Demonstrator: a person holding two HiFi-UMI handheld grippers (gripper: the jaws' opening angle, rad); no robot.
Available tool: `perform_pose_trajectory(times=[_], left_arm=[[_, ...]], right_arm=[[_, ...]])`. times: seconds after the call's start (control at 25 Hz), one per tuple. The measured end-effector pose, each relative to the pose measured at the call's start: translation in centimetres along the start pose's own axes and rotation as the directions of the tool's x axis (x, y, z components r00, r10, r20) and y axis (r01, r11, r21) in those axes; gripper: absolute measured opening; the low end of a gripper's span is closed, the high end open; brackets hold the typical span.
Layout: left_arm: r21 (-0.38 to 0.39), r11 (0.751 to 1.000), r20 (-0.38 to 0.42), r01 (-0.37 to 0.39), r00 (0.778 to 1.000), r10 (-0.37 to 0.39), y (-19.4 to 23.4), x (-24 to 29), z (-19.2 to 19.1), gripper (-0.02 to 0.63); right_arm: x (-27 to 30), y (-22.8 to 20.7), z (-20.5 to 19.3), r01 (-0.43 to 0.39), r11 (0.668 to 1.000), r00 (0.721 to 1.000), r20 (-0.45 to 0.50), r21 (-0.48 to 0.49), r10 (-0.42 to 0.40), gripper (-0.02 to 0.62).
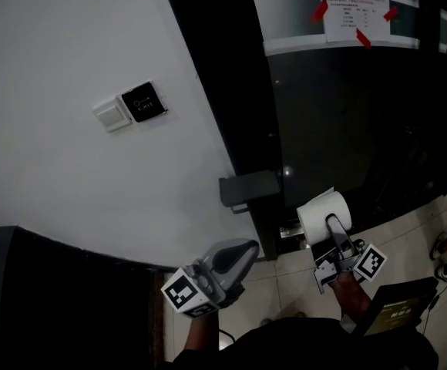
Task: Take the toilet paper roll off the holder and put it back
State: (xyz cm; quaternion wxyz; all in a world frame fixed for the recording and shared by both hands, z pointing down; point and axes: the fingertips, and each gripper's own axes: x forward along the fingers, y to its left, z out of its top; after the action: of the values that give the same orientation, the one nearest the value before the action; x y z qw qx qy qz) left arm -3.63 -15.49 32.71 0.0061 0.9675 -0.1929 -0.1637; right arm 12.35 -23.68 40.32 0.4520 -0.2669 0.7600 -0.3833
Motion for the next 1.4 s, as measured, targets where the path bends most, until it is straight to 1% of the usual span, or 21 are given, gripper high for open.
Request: perform_pose_trajectory(times=[0.16, 0.28, 0.4, 0.56, 0.72, 0.84, 1.0, 1.12, 1.24, 1.4], left_arm=[[-0.009, 1.000, -0.001, -0.018, 1.000, 0.018, 0.3, -0.4, -0.4, -0.003], [-0.025, 0.999, -0.014, -0.041, 0.999, 0.041, 0.7, -0.9, -0.8, -0.003], [-0.028, 0.998, -0.041, -0.065, 0.997, 0.064, 1.2, -1.5, -1.5, -0.003], [-0.039, 0.994, -0.047, -0.107, 0.993, 0.105, 1.8, -2.7, -1.8, -0.003], [-0.055, 0.987, -0.069, -0.151, 0.987, 0.147, 2.6, -3.9, -2.4, -0.003], [-0.062, 0.984, -0.078, -0.166, 0.984, 0.161, 2.8, -4.5, -2.7, -0.003], [-0.054, 0.985, -0.086, -0.164, 0.984, 0.159, 2.7, -4.8, -2.7, -0.003], [-0.053, 0.982, -0.092, -0.180, 0.980, 0.175, 2.8, -5.2, -2.6, -0.003], [-0.052, 0.978, -0.085, -0.203, 0.976, 0.198, 2.8, -6.1, -2.3, -0.003], [-0.048, 0.969, -0.087, -0.240, 0.968, 0.236, 2.6, -7.6, -1.9, -0.003]], right_arm=[[-0.2, -1.6, 0.2, 0.025, 0.999, 1.000, 0.012, 0.025, -0.025, 0.440], [-0.3, -4.4, 0.6, 0.084, 0.994, 0.995, 0.049, 0.075, -0.088, 0.440], [0.0, -7.8, 1.1, 0.148, 0.982, 0.984, 0.083, 0.116, -0.158, 0.440], [1.4, -12.2, 1.7, 0.218, 0.967, 0.968, 0.096, 0.129, -0.231, 0.441], [2.9, -15.3, 2.3, 0.263, 0.955, 0.956, 0.101, 0.134, -0.277, 0.441], [3.7, -16.7, 2.1, 0.281, 0.951, 0.951, 0.093, 0.132, -0.294, 0.440], [4.5, -17.6, 1.2, 0.294, 0.948, 0.950, 0.069, 0.122, -0.303, 0.440], [5.0, -18.1, 0.0, 0.301, 0.945, 0.950, 0.052, 0.125, -0.309, 0.440], [5.9, -18.4, -1.7, 0.296, 0.944, 0.952, 0.036, 0.148, -0.304, 0.440], [7.2, -18.7, -5.3, 0.301, 0.937, 0.953, -0.015, 0.178, -0.303, 0.440]])
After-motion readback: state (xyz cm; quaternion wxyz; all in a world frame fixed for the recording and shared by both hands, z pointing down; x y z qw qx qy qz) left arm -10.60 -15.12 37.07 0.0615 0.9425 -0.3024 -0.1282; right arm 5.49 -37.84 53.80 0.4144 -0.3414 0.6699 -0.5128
